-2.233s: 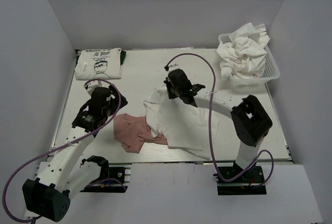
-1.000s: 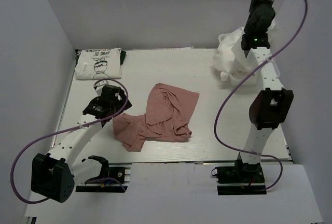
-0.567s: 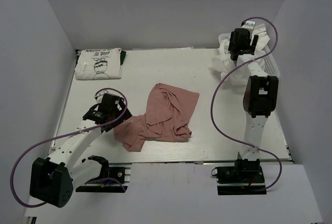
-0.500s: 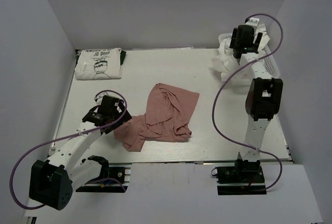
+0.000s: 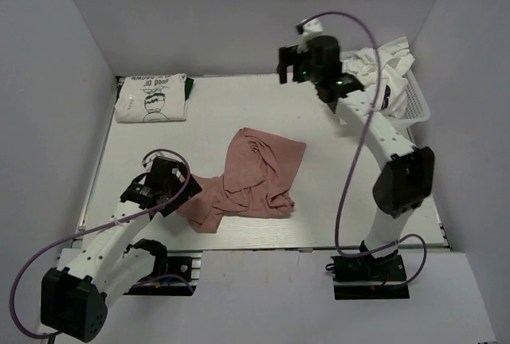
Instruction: Fold and stack the t-shirts
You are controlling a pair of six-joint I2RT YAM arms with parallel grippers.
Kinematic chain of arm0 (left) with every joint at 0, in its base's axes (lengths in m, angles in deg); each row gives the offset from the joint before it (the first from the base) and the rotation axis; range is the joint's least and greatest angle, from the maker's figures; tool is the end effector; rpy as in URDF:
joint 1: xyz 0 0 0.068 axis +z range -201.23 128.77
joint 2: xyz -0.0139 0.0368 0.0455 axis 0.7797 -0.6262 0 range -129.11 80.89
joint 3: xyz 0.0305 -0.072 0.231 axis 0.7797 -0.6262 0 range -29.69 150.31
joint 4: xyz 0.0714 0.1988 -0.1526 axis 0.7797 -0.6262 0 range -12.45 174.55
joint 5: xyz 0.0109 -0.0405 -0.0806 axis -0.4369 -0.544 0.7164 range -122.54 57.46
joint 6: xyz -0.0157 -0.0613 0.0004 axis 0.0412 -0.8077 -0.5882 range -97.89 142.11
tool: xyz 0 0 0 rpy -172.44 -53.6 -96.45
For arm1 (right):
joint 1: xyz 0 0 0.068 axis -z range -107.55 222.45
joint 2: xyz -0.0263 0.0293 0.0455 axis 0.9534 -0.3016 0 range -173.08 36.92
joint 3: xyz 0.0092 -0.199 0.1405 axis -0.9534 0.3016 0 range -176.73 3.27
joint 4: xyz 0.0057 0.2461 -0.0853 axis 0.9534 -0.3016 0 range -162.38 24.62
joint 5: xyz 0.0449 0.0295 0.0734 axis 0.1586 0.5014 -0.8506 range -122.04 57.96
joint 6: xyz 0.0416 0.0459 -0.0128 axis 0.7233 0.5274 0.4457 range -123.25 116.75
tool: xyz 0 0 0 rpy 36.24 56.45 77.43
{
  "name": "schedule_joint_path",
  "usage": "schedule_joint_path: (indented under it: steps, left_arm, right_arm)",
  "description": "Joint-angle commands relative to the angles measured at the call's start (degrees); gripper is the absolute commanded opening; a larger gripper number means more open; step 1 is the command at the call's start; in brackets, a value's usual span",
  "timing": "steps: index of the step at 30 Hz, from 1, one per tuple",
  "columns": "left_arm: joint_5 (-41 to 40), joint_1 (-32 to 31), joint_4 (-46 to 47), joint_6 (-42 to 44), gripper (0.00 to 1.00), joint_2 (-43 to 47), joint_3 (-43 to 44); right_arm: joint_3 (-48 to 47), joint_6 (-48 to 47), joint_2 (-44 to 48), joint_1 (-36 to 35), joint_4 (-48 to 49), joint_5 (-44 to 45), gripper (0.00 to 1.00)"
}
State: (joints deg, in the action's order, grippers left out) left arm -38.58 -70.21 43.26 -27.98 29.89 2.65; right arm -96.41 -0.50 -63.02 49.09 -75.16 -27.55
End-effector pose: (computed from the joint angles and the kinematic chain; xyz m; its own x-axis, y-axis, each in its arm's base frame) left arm 0.1761 -0.0552 0.1682 -0.7351 -0.5538 -0.3912 -0.4523 0.8303 -0.3254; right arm 0.3920 0.1651 0.3814 -0.1755 -0.0237 -0.9842 -0.3164 0.9480 0.0336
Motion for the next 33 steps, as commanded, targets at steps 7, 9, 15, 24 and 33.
schedule_joint_path:
  steps: [7,9,15,24,33]
  left_arm:
    - [-13.45,0.35,0.42,-7.74,1.0,1.27,1.41]
    - [-15.65,0.35,2.0,-7.75,1.0,-3.3,1.41]
    - [-22.7,0.87,2.18,-8.45,1.0,-15.42,5.98]
    - [-16.47,1.4,15.63,-3.88,1.0,-24.22,4.23]
    - [-10.58,1.4,21.0,-1.16,0.32,-31.7,2.99]
  right_arm:
    - [-7.36,0.42,-19.3,-12.32,-6.48,-2.47,0.9]
    - [-11.31,1.03,-23.27,-13.99,-7.79,-1.51,0.9]
    - [-17.11,3.32,-33.9,-15.41,-7.88,-1.51,0.9]
    - [-12.31,3.67,-36.03,-17.68,-8.15,-1.59,0.86]
    - [-5.09,3.24,-34.37,-19.97,-4.3,3.32,0.28]
